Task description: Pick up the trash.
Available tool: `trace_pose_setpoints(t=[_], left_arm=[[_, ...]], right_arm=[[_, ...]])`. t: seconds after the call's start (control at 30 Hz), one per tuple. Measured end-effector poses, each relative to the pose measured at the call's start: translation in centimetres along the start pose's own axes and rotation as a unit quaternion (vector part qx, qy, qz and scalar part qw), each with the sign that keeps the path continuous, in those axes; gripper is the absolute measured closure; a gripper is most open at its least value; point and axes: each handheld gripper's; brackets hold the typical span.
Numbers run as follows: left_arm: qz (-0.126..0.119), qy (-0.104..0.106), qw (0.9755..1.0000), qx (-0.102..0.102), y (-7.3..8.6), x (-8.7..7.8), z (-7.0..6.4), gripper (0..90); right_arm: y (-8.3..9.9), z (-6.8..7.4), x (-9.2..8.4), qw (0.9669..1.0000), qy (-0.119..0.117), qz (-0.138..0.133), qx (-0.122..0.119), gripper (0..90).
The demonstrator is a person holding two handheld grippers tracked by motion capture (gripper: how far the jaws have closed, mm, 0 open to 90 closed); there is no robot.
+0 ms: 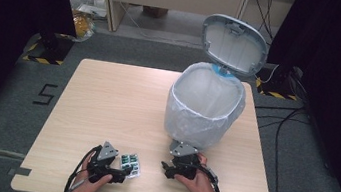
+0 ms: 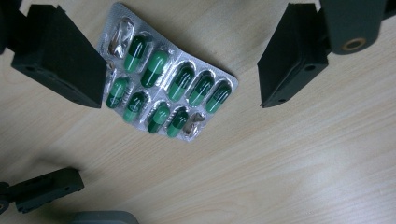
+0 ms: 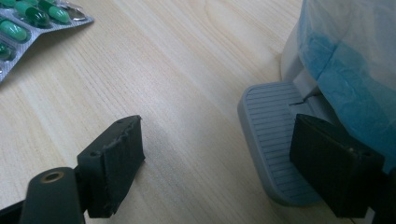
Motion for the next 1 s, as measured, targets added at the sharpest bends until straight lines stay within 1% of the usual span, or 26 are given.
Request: trace_pose_setpoints(t=[0.17, 0.23, 0.27, 0.33, 0.4, 0.5, 0.57, 0.63, 0.73, 0.87, 0.9, 1.0], left_arm=[[-0.001, 0.002, 1.0000, 0.002, 0.1, -0.1, -0.1, 14.9], [0.001, 0.002, 1.0000, 0.007, 0.2, -0.1, -0.4, 14.9], [-0.001, 0.003, 1.0000, 0.005, 0.2, 0.0, -0.5, 15.0], [0.001, 0.005, 0.9999, 0.009, 0.4, 0.2, -0.9, 14.9], [0.006, 0.006, 0.9999, 0.013, 0.4, 0.3, -1.3, 14.9], [0.009, 0.001, 0.9999, 0.012, 0.6, 0.8, -1.7, 14.9], [0.016, -0.001, 0.9998, 0.015, 0.7, 1.0, -1.8, 14.9], [0.017, -0.003, 0.9998, 0.012, 0.8, 1.3, -2.0, 15.0], [0.020, -0.010, 0.9996, 0.021, 0.6, 1.7, -2.2, 14.6], [0.023, -0.013, 0.9993, 0.028, 0.1, 2.3, -2.0, 14.7], [0.023, -0.015, 0.9990, 0.035, -0.1, 2.4, -1.9, 15.7], [0.020, -0.018, 0.9990, 0.036, -0.6, 2.5, -1.4, 23.4]], right_arm=[[0.0, 0.0, 0.0, 1.0000, 0.000, 0.000, 0.000, 17.5], [0.0, 0.0, 0.0, 1.0000, 0.001, 0.000, -0.001, 17.5], [0.0, 0.0, 0.0, 1.0000, 0.001, 0.001, -0.001, 17.6], [0.0, 0.0, 0.0, 1.0000, 0.001, 0.002, -0.003, 17.5], [0.0, 0.0, 0.0, 1.0000, 0.001, 0.002, -0.003, 17.5], [0.0, 0.1, 0.0, 1.0000, 0.002, 0.001, -0.003, 17.5], [0.0, 0.1, 0.0, 1.0000, 0.002, 0.002, -0.003, 17.5], [0.0, 0.1, 0.0, 1.0000, 0.002, 0.002, -0.003, 17.5], [-0.1, 0.1, 0.0, 1.0000, 0.002, 0.003, -0.002, 17.5], [-0.1, 0.1, 0.0, 1.0000, 0.002, 0.004, -0.002, 17.5], [-0.1, 0.1, 0.0, 1.0000, 0.002, 0.004, -0.002, 17.5], [-0.1, 0.1, 0.0, 1.0000, 0.002, 0.004, -0.002, 17.5]])
Point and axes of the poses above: each handheld gripper's, and its own axes: x roughly forward along the jaws, y roughly out of its underside, z roughly to its left, and after that the axes turned 11 degrees about -x, right-handed
